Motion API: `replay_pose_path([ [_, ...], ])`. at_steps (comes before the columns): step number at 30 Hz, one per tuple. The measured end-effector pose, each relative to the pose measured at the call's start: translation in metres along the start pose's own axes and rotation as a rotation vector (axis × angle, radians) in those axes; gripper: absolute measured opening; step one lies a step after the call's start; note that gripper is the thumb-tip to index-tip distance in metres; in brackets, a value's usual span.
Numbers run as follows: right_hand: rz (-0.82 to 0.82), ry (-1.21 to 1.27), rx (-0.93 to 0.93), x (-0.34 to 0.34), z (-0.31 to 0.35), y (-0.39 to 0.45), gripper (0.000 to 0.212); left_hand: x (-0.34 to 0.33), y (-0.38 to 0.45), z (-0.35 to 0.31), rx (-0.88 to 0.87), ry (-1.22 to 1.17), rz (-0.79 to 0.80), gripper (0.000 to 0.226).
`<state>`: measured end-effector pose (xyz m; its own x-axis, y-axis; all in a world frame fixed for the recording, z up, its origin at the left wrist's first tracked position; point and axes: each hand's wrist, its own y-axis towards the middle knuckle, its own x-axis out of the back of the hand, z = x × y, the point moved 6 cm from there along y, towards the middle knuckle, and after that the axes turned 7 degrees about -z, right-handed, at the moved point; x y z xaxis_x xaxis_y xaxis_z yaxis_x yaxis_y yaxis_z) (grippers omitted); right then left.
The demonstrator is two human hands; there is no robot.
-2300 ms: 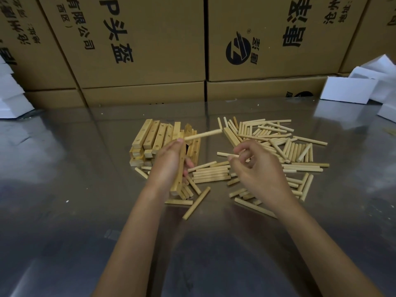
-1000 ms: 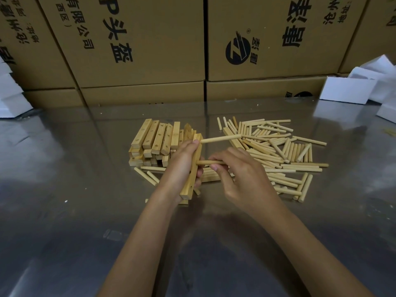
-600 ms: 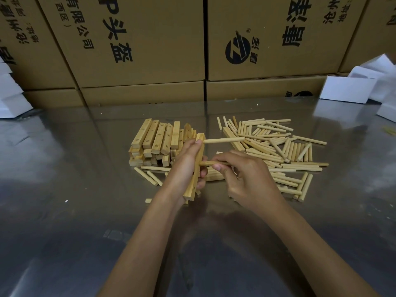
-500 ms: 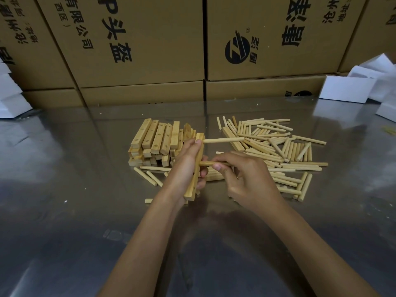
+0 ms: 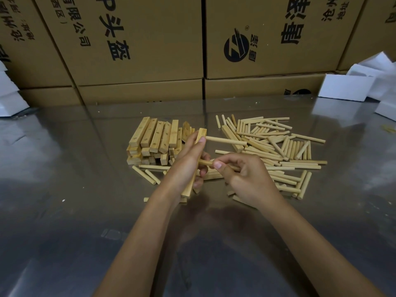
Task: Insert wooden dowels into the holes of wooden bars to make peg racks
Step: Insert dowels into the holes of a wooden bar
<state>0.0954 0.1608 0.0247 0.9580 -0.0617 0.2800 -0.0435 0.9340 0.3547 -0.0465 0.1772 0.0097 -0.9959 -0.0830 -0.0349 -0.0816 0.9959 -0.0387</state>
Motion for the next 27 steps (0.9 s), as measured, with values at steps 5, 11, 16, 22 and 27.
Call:
replay_pose_path([
  [5,0.069,0.075,-0.198,-0.004,-0.008,-0.002,0.011,0.007,0.0,0.001,0.007,0.097,-0.013,0.049],
  [11,0.001,0.142,-0.27,0.017,-0.005,0.006,0.013,0.022,0.003,-0.002,-0.032,0.012,-0.208,0.041],
  [16,-0.123,-0.236,-0.097,0.044,-0.014,0.018,0.016,0.041,0.003,-0.003,0.036,-0.106,-0.268,0.03],
  [22,0.151,-0.624,0.307,-0.016,-0.014,-0.003,0.018,0.039,0.004,-0.002,0.089,-0.234,-0.236,0.039],
  [27,0.165,-0.658,0.338,-0.026,-0.022,-0.004,0.017,0.037,0.004,0.0,0.117,-0.298,-0.215,0.038],
])
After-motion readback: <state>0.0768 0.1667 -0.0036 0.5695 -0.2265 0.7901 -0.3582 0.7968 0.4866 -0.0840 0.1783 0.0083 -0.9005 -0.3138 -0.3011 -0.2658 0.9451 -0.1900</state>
